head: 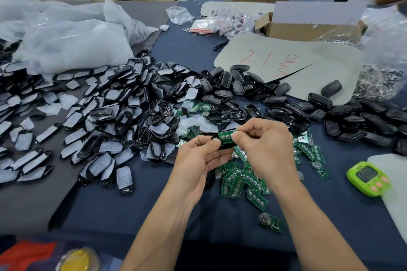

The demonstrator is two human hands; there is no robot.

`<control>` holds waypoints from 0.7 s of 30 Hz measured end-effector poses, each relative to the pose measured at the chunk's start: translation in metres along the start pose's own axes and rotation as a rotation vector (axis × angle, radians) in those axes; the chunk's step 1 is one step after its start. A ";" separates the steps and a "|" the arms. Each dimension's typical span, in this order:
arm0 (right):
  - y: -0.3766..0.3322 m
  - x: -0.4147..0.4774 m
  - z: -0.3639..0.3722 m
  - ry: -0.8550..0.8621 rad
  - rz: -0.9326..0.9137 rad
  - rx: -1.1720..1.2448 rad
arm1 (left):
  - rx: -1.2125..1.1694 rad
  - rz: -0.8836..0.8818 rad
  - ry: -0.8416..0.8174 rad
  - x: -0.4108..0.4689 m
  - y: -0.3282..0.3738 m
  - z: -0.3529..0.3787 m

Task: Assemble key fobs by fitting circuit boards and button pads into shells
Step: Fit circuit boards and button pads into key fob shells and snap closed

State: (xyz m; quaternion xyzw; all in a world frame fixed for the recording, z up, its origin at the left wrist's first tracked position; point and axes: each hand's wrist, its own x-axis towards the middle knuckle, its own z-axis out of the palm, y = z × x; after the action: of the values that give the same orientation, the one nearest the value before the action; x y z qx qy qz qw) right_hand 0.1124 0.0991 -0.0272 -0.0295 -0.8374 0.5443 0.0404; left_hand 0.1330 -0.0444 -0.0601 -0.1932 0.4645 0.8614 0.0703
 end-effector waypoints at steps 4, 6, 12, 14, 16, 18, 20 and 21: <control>0.001 0.000 -0.001 -0.006 0.012 0.003 | 0.005 0.005 0.007 0.000 -0.001 0.002; 0.002 -0.002 0.002 0.034 0.004 -0.029 | 0.039 0.017 0.003 0.000 0.000 0.003; 0.004 -0.008 0.011 0.128 0.006 -0.097 | 0.109 0.136 0.104 -0.003 -0.005 0.011; 0.003 -0.009 0.012 0.135 0.004 -0.089 | 0.112 0.173 0.143 -0.003 -0.007 0.014; 0.004 -0.009 0.012 0.136 0.006 -0.073 | 0.115 0.196 0.164 -0.004 -0.006 0.014; 0.004 -0.009 0.011 0.144 0.013 -0.063 | 0.109 0.211 0.178 -0.003 -0.005 0.014; 0.004 -0.009 0.012 0.152 0.020 -0.053 | 0.103 0.225 0.191 -0.003 -0.005 0.013; 0.005 -0.009 0.012 0.157 0.021 -0.051 | 0.104 0.232 0.201 -0.003 -0.006 0.013</control>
State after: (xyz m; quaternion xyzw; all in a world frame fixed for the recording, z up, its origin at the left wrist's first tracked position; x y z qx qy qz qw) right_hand 0.1204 0.0890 -0.0368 -0.0819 -0.8448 0.5194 0.0994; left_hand 0.1336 -0.0301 -0.0568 -0.2193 0.5324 0.8149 -0.0667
